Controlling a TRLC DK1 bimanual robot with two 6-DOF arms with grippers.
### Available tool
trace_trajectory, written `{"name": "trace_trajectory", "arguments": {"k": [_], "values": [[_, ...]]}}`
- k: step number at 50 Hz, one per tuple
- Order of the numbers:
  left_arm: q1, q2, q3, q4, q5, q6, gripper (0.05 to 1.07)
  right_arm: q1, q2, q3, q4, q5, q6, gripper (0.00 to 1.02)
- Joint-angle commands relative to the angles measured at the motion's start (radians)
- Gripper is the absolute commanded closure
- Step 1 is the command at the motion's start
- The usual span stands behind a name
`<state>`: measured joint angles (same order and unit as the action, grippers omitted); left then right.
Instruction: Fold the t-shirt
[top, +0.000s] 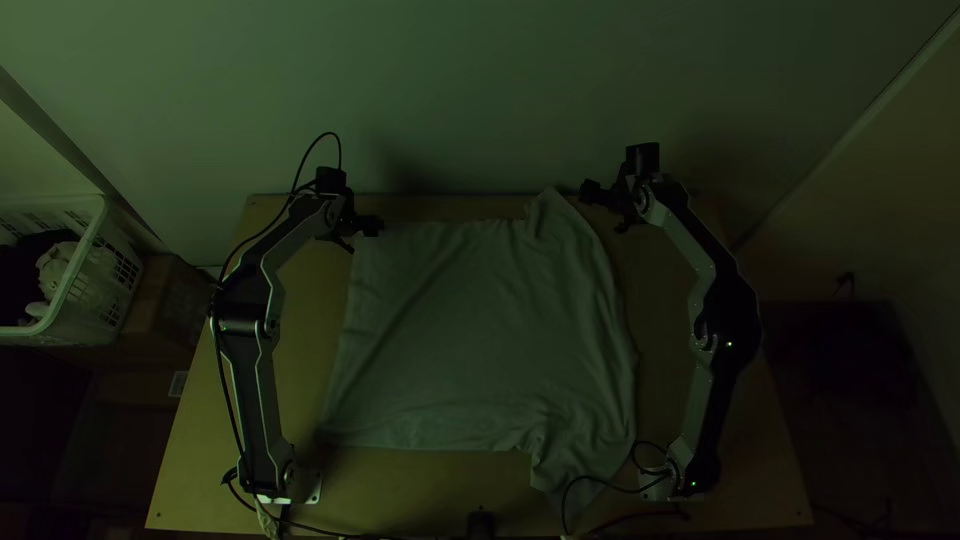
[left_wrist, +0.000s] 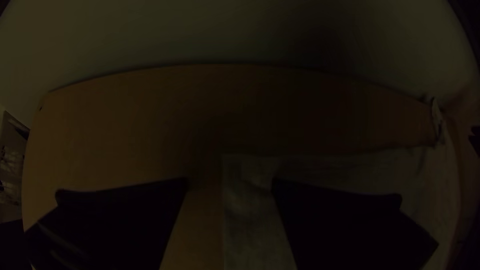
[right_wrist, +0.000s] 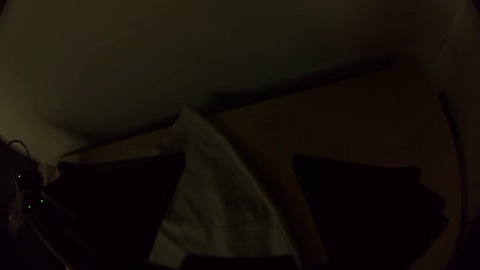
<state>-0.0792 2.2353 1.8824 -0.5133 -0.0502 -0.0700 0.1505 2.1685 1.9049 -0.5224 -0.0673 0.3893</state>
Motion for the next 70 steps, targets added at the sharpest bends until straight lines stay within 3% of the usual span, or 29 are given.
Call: {"name": "trace_trajectory", "arguments": {"k": [1,7,18,34,56,66,70], "values": [[-0.019,0.009,-0.014,0.013,-0.011,0.012,0.55,0.011,0.047,0.036,-0.016,0.012,0.019,0.04],[-0.024,0.007,-0.014,0.047,-0.023,0.006,1.05,0.009,0.082,0.057,-0.024,0.014,0.02,0.05],[-0.025,-0.011,-0.016,0.059,-0.045,-0.017,1.05,0.008,0.154,0.137,-0.077,0.017,0.022,0.07],[-0.03,-0.062,-0.066,0.087,-0.05,-0.05,1.05,0.023,0.208,0.171,-0.096,0.067,0.022,0.55],[-0.03,-0.085,-0.094,0.118,-0.051,-0.06,1.05,0.049,0.274,0.235,-0.122,0.095,0.014,0.56],[-0.021,-0.092,-0.097,0.118,-0.051,-0.059,1.05,0.057,0.31,0.275,-0.145,0.112,0.014,0.76],[-0.017,-0.097,-0.095,0.119,-0.051,-0.059,1.05,0.058,0.327,0.304,-0.171,0.112,0.013,0.89]]}}
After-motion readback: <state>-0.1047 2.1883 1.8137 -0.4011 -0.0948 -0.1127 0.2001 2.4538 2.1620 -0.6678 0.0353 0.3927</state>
